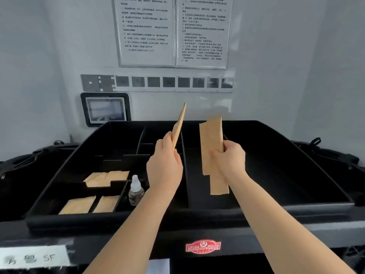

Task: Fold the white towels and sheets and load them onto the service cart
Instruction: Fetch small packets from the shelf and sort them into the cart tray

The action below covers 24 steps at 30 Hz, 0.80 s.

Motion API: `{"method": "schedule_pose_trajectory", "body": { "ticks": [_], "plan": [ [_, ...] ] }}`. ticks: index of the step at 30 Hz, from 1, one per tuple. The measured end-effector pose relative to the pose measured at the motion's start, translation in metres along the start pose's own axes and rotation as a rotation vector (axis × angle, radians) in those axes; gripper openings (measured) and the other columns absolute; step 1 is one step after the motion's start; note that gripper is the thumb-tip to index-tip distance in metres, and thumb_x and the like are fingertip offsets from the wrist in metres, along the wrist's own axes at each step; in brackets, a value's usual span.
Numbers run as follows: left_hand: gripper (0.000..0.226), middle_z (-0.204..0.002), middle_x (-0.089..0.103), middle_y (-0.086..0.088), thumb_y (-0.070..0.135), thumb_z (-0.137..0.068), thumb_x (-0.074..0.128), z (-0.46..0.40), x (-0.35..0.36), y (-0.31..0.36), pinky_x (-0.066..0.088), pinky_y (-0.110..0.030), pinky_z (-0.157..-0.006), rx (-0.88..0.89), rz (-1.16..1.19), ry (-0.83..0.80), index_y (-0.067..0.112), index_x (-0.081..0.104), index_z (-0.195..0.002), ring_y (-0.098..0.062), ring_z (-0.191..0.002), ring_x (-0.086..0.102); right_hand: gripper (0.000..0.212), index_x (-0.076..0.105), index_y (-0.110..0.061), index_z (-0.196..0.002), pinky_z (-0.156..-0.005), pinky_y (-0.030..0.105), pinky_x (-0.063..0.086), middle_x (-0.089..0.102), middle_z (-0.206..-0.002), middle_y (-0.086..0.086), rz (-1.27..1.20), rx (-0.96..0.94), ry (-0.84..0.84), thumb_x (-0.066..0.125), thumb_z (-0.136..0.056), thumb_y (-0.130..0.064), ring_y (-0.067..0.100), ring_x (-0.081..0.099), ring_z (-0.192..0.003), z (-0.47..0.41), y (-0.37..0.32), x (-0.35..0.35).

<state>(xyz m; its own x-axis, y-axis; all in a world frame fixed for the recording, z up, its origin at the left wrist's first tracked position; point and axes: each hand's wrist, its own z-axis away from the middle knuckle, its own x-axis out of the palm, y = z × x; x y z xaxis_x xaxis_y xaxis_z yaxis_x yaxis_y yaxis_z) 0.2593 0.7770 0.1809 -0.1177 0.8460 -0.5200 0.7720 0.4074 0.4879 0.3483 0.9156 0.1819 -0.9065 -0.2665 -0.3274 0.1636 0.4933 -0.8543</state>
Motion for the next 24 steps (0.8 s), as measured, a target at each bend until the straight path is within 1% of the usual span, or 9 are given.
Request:
{"method": "schedule_pose_trajectory", "body": {
  "ticks": [3, 5, 10, 14, 18, 20, 22, 24],
  "plan": [
    [0.046, -0.111, 0.057, -0.004, 0.018, -0.096, 0.053, -0.023, 0.016, -0.005, 0.052, -0.027, -0.066, 0.01, -0.031, 0.005, 0.013, 0.041, -0.141, -0.018, -0.08, 0.064, 0.01, 0.059, -0.019, -0.083, -0.058, 0.024, 0.048, 0.064, -0.086, -0.003, -0.016, 0.107, -0.135, 0.068, -0.086, -0.016, 0.013, 0.063, -0.078, -0.031, 0.018, 0.024],
    [0.045, -0.112, 0.057, -0.003, 0.018, -0.096, 0.054, -0.04, 0.026, -0.009, 0.052, -0.027, -0.067, 0.013, -0.053, 0.01, 0.013, 0.042, -0.139, -0.018, -0.082, 0.065, 0.011, 0.059, -0.019, -0.082, -0.062, 0.029, 0.05, 0.066, -0.09, 0.001, 0.004, 0.183, -0.198, 0.068, -0.086, -0.014, 0.017, 0.064, -0.081, -0.051, 0.031, 0.039],
    [0.046, -0.112, 0.057, -0.004, 0.019, -0.096, 0.054, -0.065, 0.046, -0.018, 0.047, -0.024, -0.064, 0.026, -0.114, -0.018, 0.014, 0.041, -0.139, -0.017, -0.08, 0.064, 0.014, 0.061, -0.013, -0.097, -0.068, 0.032, 0.052, 0.066, -0.098, 0.005, 0.103, 0.319, -0.266, 0.069, -0.086, -0.013, 0.02, 0.063, -0.083, -0.092, 0.058, 0.066],
    [0.048, -0.112, 0.056, -0.004, 0.019, -0.096, 0.053, -0.061, 0.059, -0.031, 0.049, -0.026, -0.061, 0.007, -0.177, -0.084, 0.015, 0.037, -0.141, -0.016, -0.072, 0.06, 0.016, 0.065, -0.006, -0.099, -0.076, 0.037, 0.058, 0.068, -0.095, 0.007, 0.157, 0.375, -0.324, 0.067, -0.085, -0.014, 0.022, 0.065, -0.083, -0.098, 0.074, 0.088],
    [0.047, -0.106, 0.055, -0.003, 0.019, -0.095, 0.054, -0.058, 0.067, -0.039, 0.041, -0.023, -0.057, 0.022, -0.184, -0.115, 0.015, 0.038, -0.14, -0.012, -0.068, 0.052, 0.016, 0.066, -0.009, -0.098, -0.071, 0.032, 0.057, 0.066, -0.092, 0.006, 0.205, 0.38, -0.361, 0.069, -0.084, -0.016, 0.02, 0.064, -0.081, -0.096, 0.082, 0.104],
    [0.046, -0.103, 0.055, -0.002, 0.019, -0.095, 0.055, -0.057, 0.069, -0.041, 0.039, -0.022, -0.057, 0.023, -0.174, -0.124, 0.015, 0.04, -0.138, -0.011, -0.068, 0.051, 0.019, 0.063, -0.009, -0.098, -0.07, 0.031, 0.056, 0.066, -0.094, 0.007, 0.215, 0.404, -0.365, 0.07, -0.083, -0.018, 0.02, 0.064, -0.081, -0.096, 0.084, 0.109],
    [0.046, -0.103, 0.056, -0.002, 0.019, -0.094, 0.056, -0.057, 0.07, -0.044, 0.042, -0.023, -0.06, 0.006, -0.15, -0.129, 0.015, 0.041, -0.137, -0.012, -0.071, 0.053, 0.023, 0.061, -0.008, -0.1, -0.064, 0.028, 0.053, 0.065, -0.096, 0.008, 0.237, 0.42, -0.364, 0.072, -0.082, -0.019, 0.018, 0.062, -0.077, -0.097, 0.082, 0.113],
    [0.045, -0.103, 0.056, -0.002, 0.019, -0.094, 0.057, -0.057, 0.072, -0.047, 0.044, -0.023, -0.062, -0.002, -0.133, -0.127, 0.015, 0.042, -0.137, -0.011, -0.074, 0.054, 0.028, 0.059, -0.008, -0.103, -0.063, 0.028, 0.052, 0.064, -0.096, 0.008, 0.243, 0.427, -0.359, 0.073, -0.082, -0.021, 0.019, 0.06, -0.075, -0.099, 0.08, 0.115]
  ]
}}
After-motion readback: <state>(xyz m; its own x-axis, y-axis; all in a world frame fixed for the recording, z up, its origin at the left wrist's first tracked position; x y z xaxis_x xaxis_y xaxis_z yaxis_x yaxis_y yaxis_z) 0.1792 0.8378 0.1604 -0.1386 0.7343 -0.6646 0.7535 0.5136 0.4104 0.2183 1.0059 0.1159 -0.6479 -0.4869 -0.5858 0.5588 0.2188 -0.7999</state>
